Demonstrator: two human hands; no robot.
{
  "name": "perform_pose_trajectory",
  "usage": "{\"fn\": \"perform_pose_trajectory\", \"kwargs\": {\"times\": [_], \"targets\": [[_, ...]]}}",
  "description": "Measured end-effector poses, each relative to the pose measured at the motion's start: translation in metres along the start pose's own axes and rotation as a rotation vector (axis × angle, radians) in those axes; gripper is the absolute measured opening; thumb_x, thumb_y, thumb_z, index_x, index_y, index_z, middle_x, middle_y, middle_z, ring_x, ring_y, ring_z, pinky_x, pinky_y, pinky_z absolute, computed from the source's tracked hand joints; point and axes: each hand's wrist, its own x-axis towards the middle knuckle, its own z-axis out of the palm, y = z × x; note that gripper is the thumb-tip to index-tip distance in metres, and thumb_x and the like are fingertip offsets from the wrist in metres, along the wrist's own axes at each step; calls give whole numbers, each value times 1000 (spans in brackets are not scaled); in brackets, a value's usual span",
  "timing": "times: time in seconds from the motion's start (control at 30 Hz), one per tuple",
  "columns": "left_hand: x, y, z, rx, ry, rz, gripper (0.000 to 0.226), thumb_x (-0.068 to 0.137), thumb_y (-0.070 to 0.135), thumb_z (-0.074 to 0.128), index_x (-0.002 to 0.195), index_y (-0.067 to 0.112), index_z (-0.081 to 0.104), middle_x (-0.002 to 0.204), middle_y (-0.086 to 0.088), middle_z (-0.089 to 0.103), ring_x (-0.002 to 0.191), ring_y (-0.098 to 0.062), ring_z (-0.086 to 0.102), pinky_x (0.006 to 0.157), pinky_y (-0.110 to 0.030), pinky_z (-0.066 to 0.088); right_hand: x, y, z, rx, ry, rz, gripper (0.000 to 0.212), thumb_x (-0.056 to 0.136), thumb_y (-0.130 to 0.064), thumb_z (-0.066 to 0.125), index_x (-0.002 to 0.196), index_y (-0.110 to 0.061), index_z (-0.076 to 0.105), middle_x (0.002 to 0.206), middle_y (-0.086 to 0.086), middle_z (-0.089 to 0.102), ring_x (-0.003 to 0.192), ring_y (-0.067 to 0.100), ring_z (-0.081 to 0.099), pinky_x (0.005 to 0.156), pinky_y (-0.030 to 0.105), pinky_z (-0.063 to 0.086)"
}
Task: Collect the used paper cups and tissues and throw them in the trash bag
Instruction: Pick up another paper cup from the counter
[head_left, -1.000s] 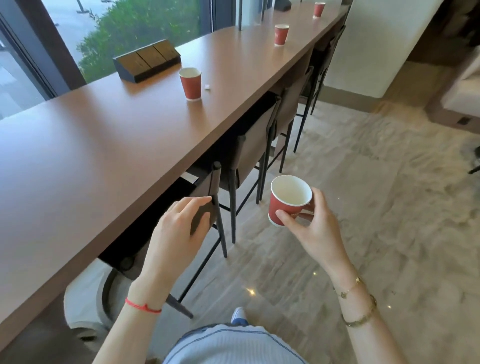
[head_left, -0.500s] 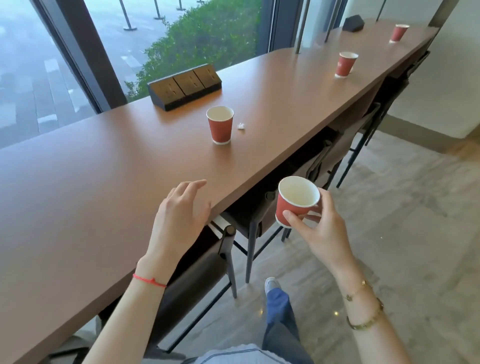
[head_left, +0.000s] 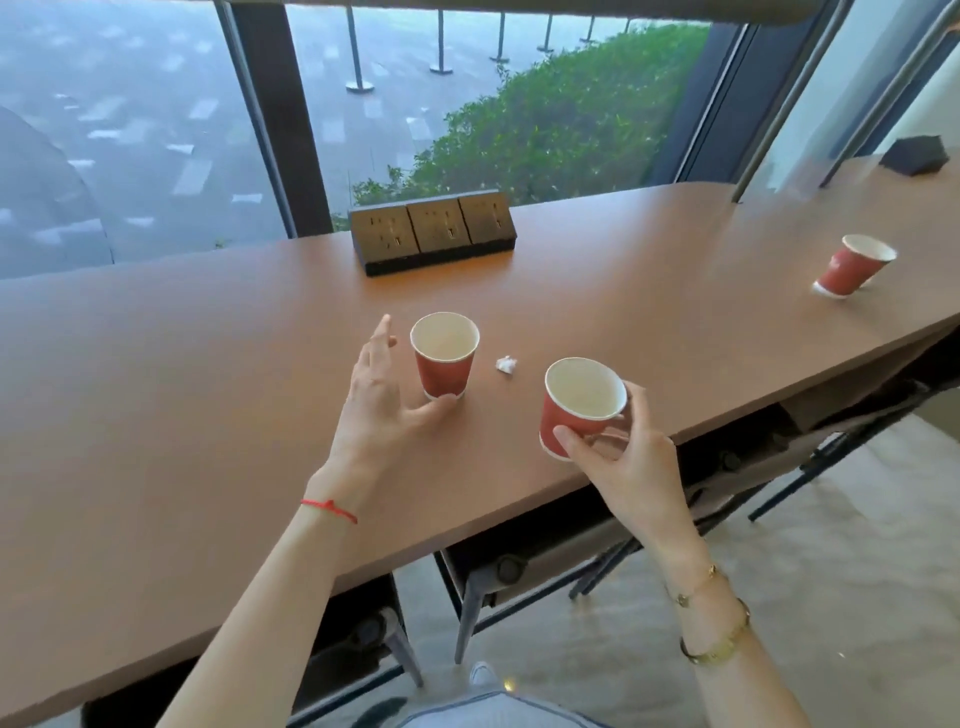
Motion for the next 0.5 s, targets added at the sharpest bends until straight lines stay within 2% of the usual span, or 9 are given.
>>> {"fn": "perform_pose_trajectory", "kwargs": {"times": [0.1,0.27,0.4,0.5], "targets": [[15,4,15,-33,43,-40,122,64,43,86,154,24,6,143,-2,43,131,-21,43,108,-42,38,31,13,1,3,-35,-23,68,67,-53,76,123,-33,42,113,-10,63,97,1,63,76,8,49],[23,5,28,-53,93,-58,116,65,38,87,153,25,12,122,7,52,123,-20,49,97,-25,33,60,27,5,7,-54,-37,64,69,-45,78,121,-31,43,110,-12,64,95,-2,62,77,9,50],[22,5,30,-73,104,-40,106,69,35,84,151,30,17,121,12,55,115,-20,57,92,-25,38,66,34,5,27,-30,-36,61,69,-44,78,118,-35,44,107,-21,62,96,-3,61,78,14,51],[22,5,26,-60,110,-43,104,69,35,85,150,32,19,120,12,55,113,-21,58,92,-27,41,68,37,3,19,-4,-33,61,69,-43,79,119,-33,44,109,-16,62,98,-1,61,79,15,51]]}}
